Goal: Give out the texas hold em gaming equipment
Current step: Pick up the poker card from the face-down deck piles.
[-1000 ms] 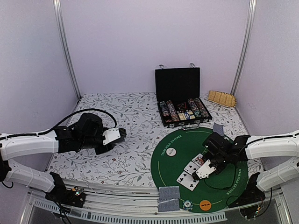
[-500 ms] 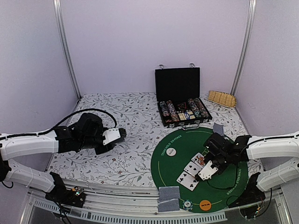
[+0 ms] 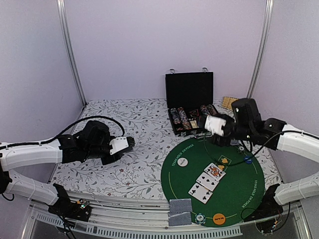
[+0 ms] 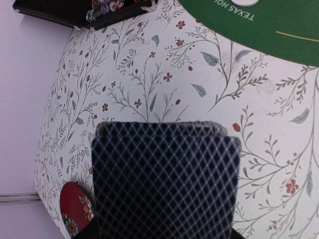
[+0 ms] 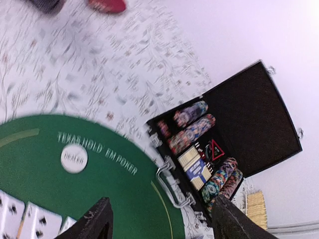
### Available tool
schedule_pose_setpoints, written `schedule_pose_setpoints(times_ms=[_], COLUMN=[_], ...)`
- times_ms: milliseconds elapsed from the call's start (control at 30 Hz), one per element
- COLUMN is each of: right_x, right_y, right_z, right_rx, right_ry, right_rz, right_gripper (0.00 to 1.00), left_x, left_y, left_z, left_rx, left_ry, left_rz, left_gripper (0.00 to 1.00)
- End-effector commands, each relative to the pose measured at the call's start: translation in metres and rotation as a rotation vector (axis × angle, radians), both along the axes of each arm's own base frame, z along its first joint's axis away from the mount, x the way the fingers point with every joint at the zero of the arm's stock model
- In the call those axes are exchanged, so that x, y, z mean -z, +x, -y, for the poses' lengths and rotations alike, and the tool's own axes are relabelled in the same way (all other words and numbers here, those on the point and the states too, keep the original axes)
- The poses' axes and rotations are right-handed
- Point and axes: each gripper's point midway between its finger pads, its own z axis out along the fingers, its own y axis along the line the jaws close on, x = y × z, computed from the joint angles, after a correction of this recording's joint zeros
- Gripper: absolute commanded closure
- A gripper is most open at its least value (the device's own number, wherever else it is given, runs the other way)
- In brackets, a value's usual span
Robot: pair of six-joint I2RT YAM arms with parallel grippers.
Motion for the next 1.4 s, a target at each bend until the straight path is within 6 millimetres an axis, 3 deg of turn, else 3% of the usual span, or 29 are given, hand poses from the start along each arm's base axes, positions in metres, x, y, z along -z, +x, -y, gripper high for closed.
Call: schedule_pose_setpoints(times_ms=[0,100,267,367,533,667,900,1133,1233,1267,1367], right_x=[-0.060,-0.047,-0.022,-0.002,0.023,0.035,0.058,0.062,0.054,0.072,0.076], right_y=[0.037,0.040,0.058,0.058,0.031,0.018,0.011,0.004,0.001,0.001,-0.001], right_z=[-0.043,-0.094,-0.164,-0.205,-0.261,-0.277,-0.290,-0.307,-0.313,-0.315,-0.317], right_rx=[0.234,0.179,0.115,0.101,-0.035,-0.070,-0.061,-0.109,-0.146,-0.127,-0.129], right_ry=[0.704,0.859,0.943,0.899,0.789,0.758,0.735,0.716,0.719,0.702,0.695], right_rz=[-0.436,-0.846,-1.308,-1.364,-1.465,-1.495,-1.531,-1.546,-1.537,-1.556,-1.561], right_gripper=[0.27,0.21,0.21,0.19,0.15,0.14,0.14,0.14,0.14,0.14,0.15], left_x=[-0.004,-0.006,-0.010,-0.012,-0.012,-0.012,-0.013,-0.011,-0.011,-0.011,-0.010], left_y=[-0.004,-0.004,-0.003,-0.004,-0.004,-0.003,-0.002,-0.001,-0.001,-0.001,-0.001], left_z=[0.006,0.007,0.007,0.008,0.007,0.007,0.008,0.008,0.008,0.008,0.008], left_rx=[0.027,0.029,0.029,0.032,0.031,0.027,0.024,0.022,0.022,0.022,0.021], left_ry=[-0.020,-0.028,-0.036,-0.044,-0.042,-0.041,-0.045,-0.042,-0.041,-0.041,-0.040], left_rz=[0.004,0.004,0.012,0.020,0.025,0.027,0.027,0.021,0.022,0.022,0.021], left_gripper=[0.53,0.53,0.53,0.53,0.52,0.53,0.52,0.53,0.53,0.53,0.53])
